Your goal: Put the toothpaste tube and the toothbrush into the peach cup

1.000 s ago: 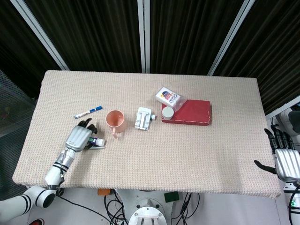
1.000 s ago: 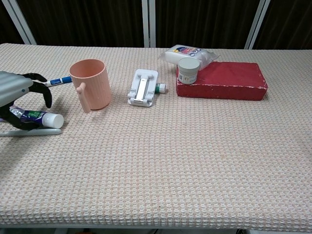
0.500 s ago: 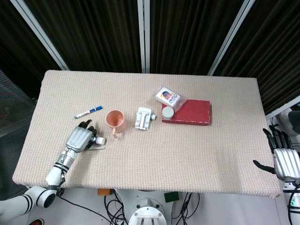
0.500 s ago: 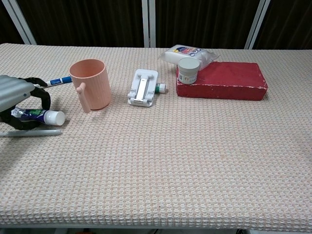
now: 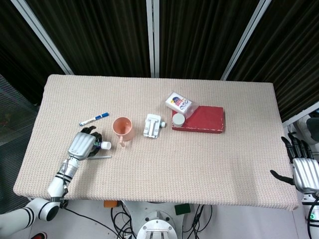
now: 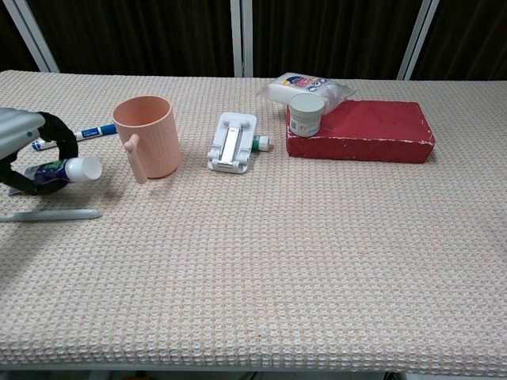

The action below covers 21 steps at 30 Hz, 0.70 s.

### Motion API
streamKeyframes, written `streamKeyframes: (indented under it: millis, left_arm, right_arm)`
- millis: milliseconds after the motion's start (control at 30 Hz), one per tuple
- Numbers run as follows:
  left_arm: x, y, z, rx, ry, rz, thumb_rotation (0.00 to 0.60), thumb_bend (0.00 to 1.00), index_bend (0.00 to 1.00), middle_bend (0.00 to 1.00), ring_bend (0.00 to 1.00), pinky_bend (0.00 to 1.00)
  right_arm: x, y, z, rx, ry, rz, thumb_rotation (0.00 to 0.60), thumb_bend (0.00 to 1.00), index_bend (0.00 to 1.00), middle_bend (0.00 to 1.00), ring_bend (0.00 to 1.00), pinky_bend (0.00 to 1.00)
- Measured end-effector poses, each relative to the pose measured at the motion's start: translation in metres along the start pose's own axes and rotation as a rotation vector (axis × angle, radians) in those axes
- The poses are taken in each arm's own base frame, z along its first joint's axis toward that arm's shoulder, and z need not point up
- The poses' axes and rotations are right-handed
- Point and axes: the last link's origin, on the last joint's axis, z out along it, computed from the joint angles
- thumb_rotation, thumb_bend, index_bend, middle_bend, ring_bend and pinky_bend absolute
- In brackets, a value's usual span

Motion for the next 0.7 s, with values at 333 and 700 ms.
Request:
streamKeyframes:
  millis: [333, 700]
  left_arm:
    - [0.045, -0.032, 0.001, 0.065, 0.149, -0.307, 0.600, 0.41, 0.59, 0.51, 0.20, 0.29]
    - [0.092, -0.038, 0.007, 0.047, 0.235, -0.741, 0.600, 0.41, 0.60, 0.51, 0.20, 0.29]
  right_arm:
    - [0.003, 0.003, -0.002, 0.005, 0.018, 0.032, 0.600, 0.20, 0.00, 0.00, 0.00, 0.00]
    - [0.008, 0.004, -0.002, 0.005, 0.040, 0.048, 0.600, 0.20, 0.00, 0.00, 0.00, 0.00]
